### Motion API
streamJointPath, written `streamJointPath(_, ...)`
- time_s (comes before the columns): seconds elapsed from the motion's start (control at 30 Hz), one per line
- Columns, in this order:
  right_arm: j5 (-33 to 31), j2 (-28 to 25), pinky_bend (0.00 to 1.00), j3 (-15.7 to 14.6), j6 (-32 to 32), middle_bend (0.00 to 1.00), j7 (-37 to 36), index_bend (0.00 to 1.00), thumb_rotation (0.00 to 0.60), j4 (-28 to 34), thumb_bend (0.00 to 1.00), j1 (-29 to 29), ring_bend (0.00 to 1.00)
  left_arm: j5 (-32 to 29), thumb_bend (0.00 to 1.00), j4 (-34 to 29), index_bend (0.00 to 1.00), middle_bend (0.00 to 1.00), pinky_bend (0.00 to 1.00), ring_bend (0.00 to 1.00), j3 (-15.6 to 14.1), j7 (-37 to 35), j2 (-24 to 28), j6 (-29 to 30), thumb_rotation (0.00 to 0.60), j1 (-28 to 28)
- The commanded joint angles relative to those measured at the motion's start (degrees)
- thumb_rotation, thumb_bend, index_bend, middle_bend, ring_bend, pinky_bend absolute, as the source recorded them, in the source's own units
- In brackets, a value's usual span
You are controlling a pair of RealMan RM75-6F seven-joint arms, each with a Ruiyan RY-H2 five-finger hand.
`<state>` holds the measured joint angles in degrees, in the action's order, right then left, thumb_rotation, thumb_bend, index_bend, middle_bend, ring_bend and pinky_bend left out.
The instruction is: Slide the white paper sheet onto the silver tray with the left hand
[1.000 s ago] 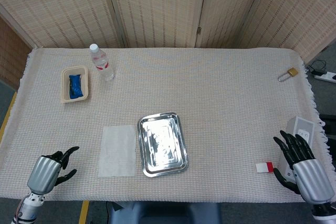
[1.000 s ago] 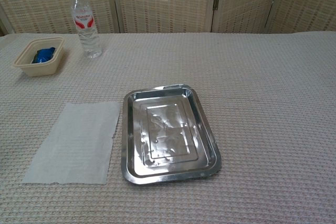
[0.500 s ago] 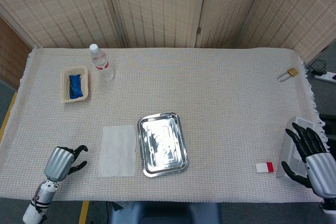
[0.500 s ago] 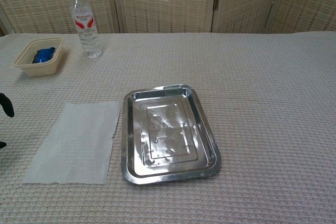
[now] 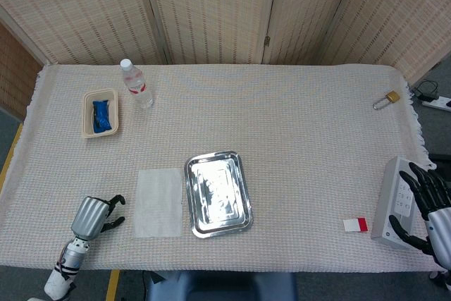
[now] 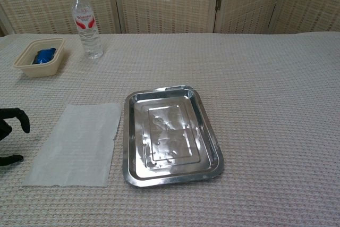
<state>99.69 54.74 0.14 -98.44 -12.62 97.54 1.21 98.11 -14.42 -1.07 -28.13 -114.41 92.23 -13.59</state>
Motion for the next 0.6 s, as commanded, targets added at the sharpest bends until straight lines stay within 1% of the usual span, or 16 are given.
streamJointPath(0.03,-0.23,-0.02,0.00,0.36,-1.18,0.00,-0.86,0.00,0.600,-0.29,0.40,0.48,0.00,-1.03,0.13,1.06,0.54,1.00,1.00,1.00,0.31,-1.28,-1.47,-0.02,0.600,-0.08)
streamJointPath(0.2,-0.79,-0.23,0.00,0.83,-2.76,0.00,-2.17,0.00,0.600,-0.63,0.40,1.14,0.00,-1.48,0.13,2.64,0.55,1.00,1.00,1.00,-0.28,-2.48,-3.40,-1.44,0.600,-0.66)
streamJointPath(0.3,-2.96,0.49,0.00,2.41,-4.45,0.00,-1.54,0.00,0.600,-1.10,0.40,1.70,0.00,-2.47,0.13,3.34,0.55,1.00,1.00,1.00,0.17,-2.94,-5.02,-2.13,0.600,-1.24)
streamJointPath(0.37,-3.88,0.71,0.00,2.95,-5.23,0.00,-1.65,0.00,0.600,-1.16,0.40,2.13,0.00,-2.65,0.13,3.91,0.54,1.00,1.00,1.00,0.07,-2.90,-5.75,-2.56,0.600,-1.63)
streamJointPath(0.6,-4.10,0.34,0.00,3.21,-6.57,0.00,-3.81,0.00,0.600,-1.68,0.40,2.97,0.00,-2.58,0.13,4.79,0.52,1.00,1.00,1.00,-0.94,-3.34,-7.36,-4.42,0.600,-2.72)
